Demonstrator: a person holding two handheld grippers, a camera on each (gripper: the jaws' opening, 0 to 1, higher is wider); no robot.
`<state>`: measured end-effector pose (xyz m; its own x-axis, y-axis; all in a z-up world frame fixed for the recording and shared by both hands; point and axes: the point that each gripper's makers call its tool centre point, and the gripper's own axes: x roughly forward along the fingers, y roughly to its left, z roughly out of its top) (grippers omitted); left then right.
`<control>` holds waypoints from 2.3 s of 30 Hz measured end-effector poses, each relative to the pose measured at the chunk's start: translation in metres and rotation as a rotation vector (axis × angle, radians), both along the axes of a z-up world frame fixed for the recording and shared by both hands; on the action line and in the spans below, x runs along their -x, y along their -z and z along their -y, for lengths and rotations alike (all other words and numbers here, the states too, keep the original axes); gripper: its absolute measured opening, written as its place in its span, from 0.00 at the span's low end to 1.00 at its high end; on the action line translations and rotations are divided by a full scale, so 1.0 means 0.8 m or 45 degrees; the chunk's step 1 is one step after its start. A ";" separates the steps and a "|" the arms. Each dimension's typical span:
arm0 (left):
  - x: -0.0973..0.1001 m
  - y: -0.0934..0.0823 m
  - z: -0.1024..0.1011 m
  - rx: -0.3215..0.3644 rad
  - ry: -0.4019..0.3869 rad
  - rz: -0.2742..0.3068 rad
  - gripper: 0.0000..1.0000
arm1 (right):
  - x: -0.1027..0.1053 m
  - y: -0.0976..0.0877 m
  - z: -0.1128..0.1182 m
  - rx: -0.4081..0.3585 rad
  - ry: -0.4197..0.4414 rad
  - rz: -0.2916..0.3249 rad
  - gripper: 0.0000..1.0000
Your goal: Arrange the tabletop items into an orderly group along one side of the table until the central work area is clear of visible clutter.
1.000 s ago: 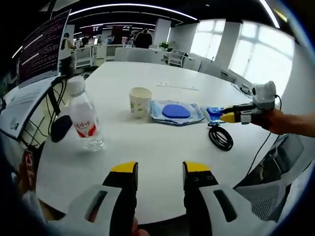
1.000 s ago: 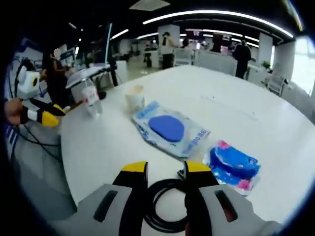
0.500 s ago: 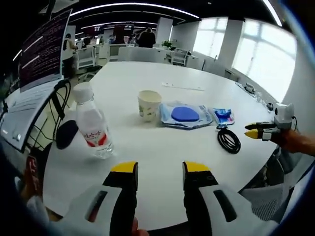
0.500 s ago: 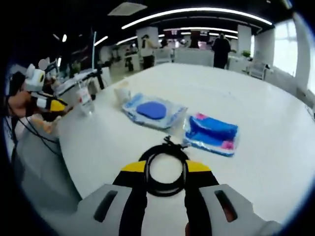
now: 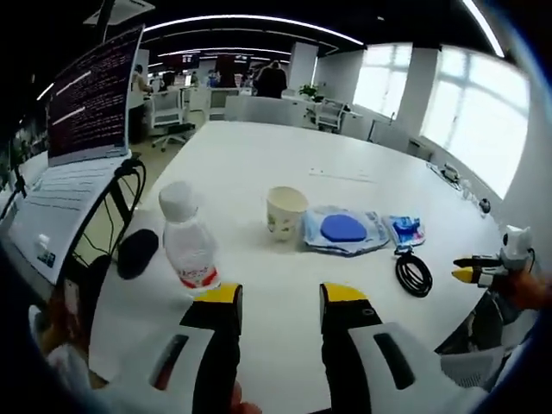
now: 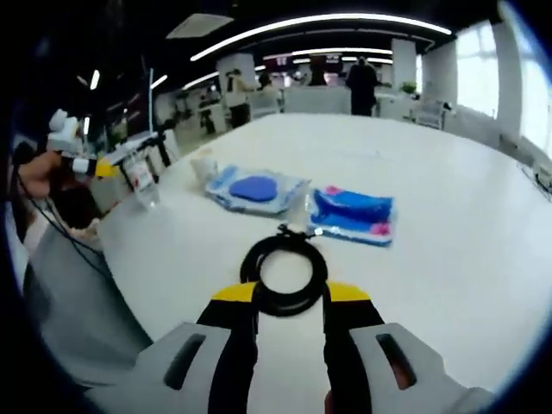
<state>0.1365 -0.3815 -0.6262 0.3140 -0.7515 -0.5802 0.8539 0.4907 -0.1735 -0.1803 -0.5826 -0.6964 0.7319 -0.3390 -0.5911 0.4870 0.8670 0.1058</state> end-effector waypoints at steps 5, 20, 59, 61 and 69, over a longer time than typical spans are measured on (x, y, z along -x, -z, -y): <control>-0.018 -0.009 -0.008 0.016 -0.066 0.022 0.34 | 0.001 -0.002 -0.007 -0.008 0.014 0.012 0.27; -0.057 -0.048 -0.036 0.086 -0.256 0.100 0.35 | 0.000 0.000 -0.014 -0.020 -0.001 0.017 0.26; -0.119 -0.009 0.016 0.056 -0.328 0.109 0.33 | 0.018 -0.005 -0.020 -0.036 0.023 0.001 0.25; -0.122 -0.008 0.016 0.059 -0.339 0.113 0.32 | 0.019 -0.003 -0.020 -0.038 0.024 -0.003 0.24; -0.127 -0.011 0.016 0.070 -0.315 0.145 0.21 | 0.025 -0.001 -0.020 -0.040 0.032 -0.015 0.24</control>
<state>0.2378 -0.3944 -0.6171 0.5528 -0.6730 -0.4914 0.7246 0.6795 -0.1155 -0.2006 -0.5664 -0.6954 0.7163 -0.3382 -0.6103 0.5101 0.8507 0.1272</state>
